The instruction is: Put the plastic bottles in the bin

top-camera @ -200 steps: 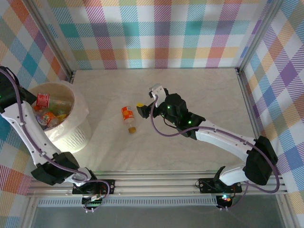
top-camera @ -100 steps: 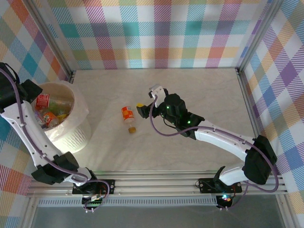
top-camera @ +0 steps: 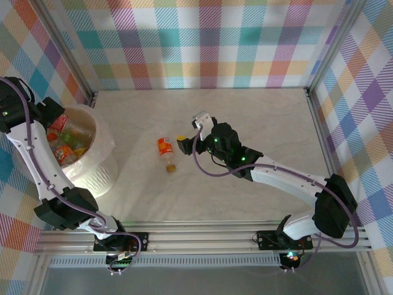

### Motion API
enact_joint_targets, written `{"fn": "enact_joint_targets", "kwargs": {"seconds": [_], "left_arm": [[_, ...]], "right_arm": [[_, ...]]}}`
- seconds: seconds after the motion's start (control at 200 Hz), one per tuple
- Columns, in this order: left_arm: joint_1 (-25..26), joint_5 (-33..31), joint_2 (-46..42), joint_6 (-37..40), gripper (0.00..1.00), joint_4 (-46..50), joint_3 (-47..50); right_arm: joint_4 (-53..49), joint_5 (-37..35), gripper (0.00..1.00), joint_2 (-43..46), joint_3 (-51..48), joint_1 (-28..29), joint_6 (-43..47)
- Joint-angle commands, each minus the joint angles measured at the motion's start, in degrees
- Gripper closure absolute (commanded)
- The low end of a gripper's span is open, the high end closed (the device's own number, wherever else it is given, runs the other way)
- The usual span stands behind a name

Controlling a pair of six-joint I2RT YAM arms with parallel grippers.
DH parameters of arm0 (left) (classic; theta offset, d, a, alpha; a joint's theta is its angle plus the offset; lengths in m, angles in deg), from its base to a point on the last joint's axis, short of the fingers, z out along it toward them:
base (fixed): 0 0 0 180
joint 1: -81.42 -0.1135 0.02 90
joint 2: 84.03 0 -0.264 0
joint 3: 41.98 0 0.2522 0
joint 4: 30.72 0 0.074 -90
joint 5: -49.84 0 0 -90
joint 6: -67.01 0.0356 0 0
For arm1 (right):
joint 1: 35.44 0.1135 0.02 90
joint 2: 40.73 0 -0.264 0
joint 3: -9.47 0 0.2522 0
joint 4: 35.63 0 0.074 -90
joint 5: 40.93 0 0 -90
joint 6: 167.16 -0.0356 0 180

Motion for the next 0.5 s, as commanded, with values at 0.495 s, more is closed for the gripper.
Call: {"fn": "enact_joint_targets", "kwargs": {"seconds": [0.495], "left_arm": [[4.2,5.3,-10.5,-2.7,0.0,0.7,-0.6]], "right_arm": [[2.3,-2.5,0.0,0.8,-1.2,-0.2,-2.3]]}}
